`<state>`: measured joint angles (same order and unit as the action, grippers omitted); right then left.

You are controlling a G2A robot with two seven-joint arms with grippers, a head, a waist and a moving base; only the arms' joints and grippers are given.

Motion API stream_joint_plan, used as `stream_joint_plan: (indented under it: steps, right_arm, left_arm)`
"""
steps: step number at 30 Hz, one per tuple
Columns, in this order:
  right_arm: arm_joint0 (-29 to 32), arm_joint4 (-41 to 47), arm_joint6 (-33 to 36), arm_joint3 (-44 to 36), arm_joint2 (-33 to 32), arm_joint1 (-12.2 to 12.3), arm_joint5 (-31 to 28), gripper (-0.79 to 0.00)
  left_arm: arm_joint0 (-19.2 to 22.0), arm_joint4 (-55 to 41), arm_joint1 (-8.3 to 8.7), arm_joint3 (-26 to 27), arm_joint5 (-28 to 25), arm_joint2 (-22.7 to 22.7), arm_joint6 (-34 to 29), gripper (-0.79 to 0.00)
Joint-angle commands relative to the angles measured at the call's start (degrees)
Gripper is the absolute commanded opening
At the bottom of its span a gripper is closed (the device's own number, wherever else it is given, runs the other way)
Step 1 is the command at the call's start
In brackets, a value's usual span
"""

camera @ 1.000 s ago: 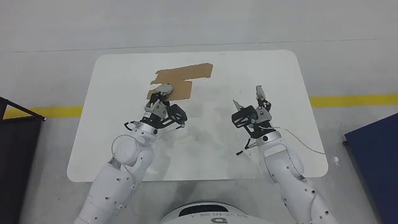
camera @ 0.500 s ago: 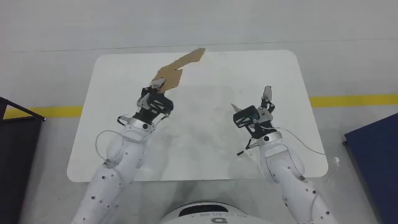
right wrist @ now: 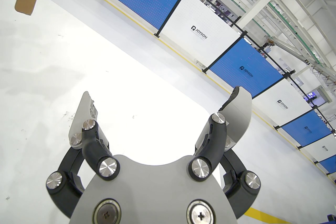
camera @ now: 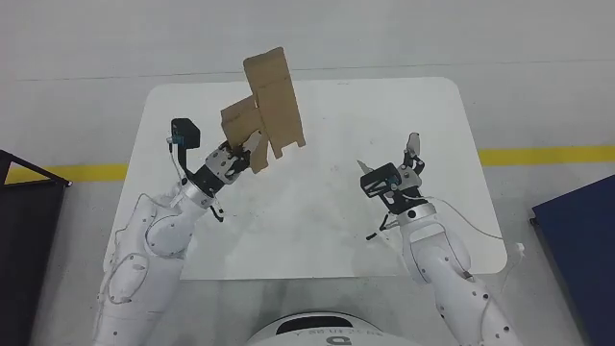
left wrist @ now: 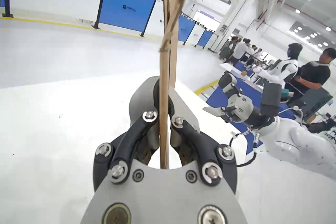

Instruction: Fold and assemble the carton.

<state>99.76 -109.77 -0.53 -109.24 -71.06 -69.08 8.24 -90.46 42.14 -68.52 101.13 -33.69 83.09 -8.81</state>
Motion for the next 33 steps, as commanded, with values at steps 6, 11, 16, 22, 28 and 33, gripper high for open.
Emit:
stream_joint_plan:
  steps: [6,11,16,22,28,33]
  right_arm:
    - [0.0,0.0,0.0,0.0,0.0,0.0,0.0,0.0]
    - [0.0,0.0,0.0,0.0,0.0,0.0,0.0,0.0]
    - [0.0,0.0,0.0,0.0,0.0,0.0,0.0,0.0]
    - [0.0,0.0,0.0,0.0,0.0,0.0,0.0,0.0]
    - [0.0,0.0,0.0,0.0,0.0,0.0,0.0,0.0]
    - [0.0,0.0,0.0,0.0,0.0,0.0,0.0,0.0]
  left_arm:
    - [-0.03,1.07,-0.01,-0.01,0.09,-0.03,0.17,-0.785]
    - [0.22,-17.82,-0.43,-3.43,-2.99,-3.58,-3.2,-0.785]
    - [3.98,-43.61,-0.24,-8.07,-4.99,-6.99,-16.89,-0.785]
    - [6.7,-58.25,0.37,-10.24,-4.46,-7.49,-28.95,-0.785]
    - [7.33,-62.28,0.64,-9.39,-5.0,-7.35,-32.18,-0.785]
    - [7.39,-61.78,0.76,-8.32,-4.63,-7.23,-32.69,-0.785]
